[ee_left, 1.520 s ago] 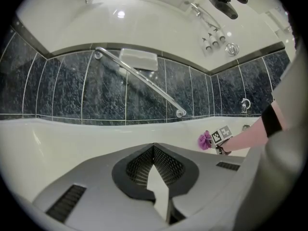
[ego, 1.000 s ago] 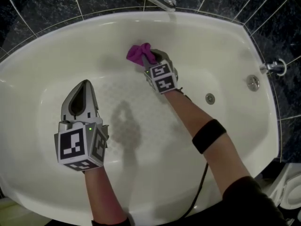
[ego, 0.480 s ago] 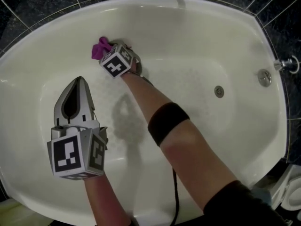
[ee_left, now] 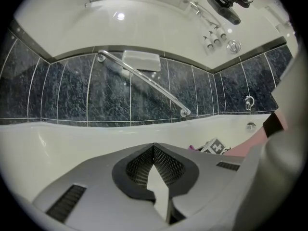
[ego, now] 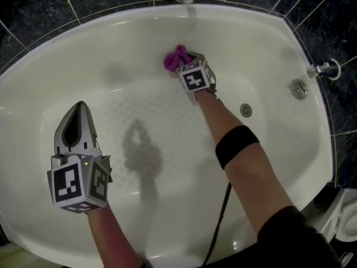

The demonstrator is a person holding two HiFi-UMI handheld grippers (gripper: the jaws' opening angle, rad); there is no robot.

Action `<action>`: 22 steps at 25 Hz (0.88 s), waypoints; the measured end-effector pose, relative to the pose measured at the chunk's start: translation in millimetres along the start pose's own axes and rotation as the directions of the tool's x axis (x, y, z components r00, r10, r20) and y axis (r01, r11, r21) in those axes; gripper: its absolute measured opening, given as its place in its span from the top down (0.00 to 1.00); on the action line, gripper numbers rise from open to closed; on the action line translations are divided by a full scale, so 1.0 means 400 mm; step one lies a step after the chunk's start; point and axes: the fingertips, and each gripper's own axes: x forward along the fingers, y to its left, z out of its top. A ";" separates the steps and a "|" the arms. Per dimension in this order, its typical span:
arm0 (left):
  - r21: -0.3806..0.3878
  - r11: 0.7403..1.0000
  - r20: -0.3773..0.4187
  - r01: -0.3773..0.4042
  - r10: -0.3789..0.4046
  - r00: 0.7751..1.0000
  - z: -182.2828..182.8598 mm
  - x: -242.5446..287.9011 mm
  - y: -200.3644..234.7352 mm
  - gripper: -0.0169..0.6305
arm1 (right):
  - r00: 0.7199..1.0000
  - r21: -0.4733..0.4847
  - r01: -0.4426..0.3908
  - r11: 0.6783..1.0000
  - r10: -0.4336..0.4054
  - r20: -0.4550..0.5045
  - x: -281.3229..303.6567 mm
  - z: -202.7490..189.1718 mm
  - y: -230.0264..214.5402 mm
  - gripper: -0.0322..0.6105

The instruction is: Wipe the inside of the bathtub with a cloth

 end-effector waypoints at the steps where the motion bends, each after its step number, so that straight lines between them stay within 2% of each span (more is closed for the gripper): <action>1: 0.004 1.000 -0.001 -0.005 0.005 1.000 -0.002 0.000 0.003 0.98 | 0.999 0.043 0.046 0.998 -0.046 -0.008 -0.014 -0.021 -0.052 0.81; 6: 0.035 0.999 0.003 -0.010 0.010 1.000 -0.009 0.003 -0.008 0.98 | 0.974 0.216 0.228 0.949 -0.225 -0.039 -0.071 -0.107 -0.265 0.82; 8: 0.037 0.999 -0.005 -0.008 0.008 1.000 -0.010 0.006 -0.016 0.98 | 0.951 0.278 0.306 0.911 -0.303 -0.055 -0.095 -0.137 -0.334 0.82; 10: 0.041 0.999 -0.008 -0.006 0.006 1.000 -0.006 0.010 -0.020 0.98 | 0.920 0.353 0.388 0.851 -0.381 -0.093 -0.122 -0.173 -0.404 0.82; 11: 0.041 0.999 -0.010 -0.005 0.005 1.000 -0.004 0.011 -0.022 0.98 | 0.910 0.378 0.412 0.829 -0.398 -0.117 -0.132 -0.191 -0.426 0.82; 12: 0.040 0.999 -0.011 -0.005 0.005 1.000 -0.004 0.010 -0.022 0.98 | 0.907 0.383 0.419 0.823 -0.399 -0.136 -0.137 -0.205 -0.435 0.82; 13: 0.039 0.999 -0.011 -0.004 0.005 1.000 -0.005 0.009 -0.022 0.98 | 0.910 0.368 0.414 0.833 -0.389 -0.145 -0.139 -0.212 -0.432 0.82; 17: 0.018 1.000 -0.003 -0.009 0.009 1.000 -0.003 0.004 -0.015 0.98 | 0.938 0.246 0.344 0.906 -0.323 -0.122 -0.134 -0.188 -0.350 0.82; 19: 0.009 1.000 0.009 -0.014 0.013 1.000 0.003 0.001 -0.007 0.98 | 0.966 0.199 0.259 0.945 -0.250 -0.069 -0.123 -0.136 -0.256 0.82; 22: -0.021 1.000 0.029 -0.021 0.022 0.999 0.010 -0.004 0.007 0.98 | 0.997 0.129 0.063 0.990 -0.068 0.028 -0.093 -0.025 -0.027 0.82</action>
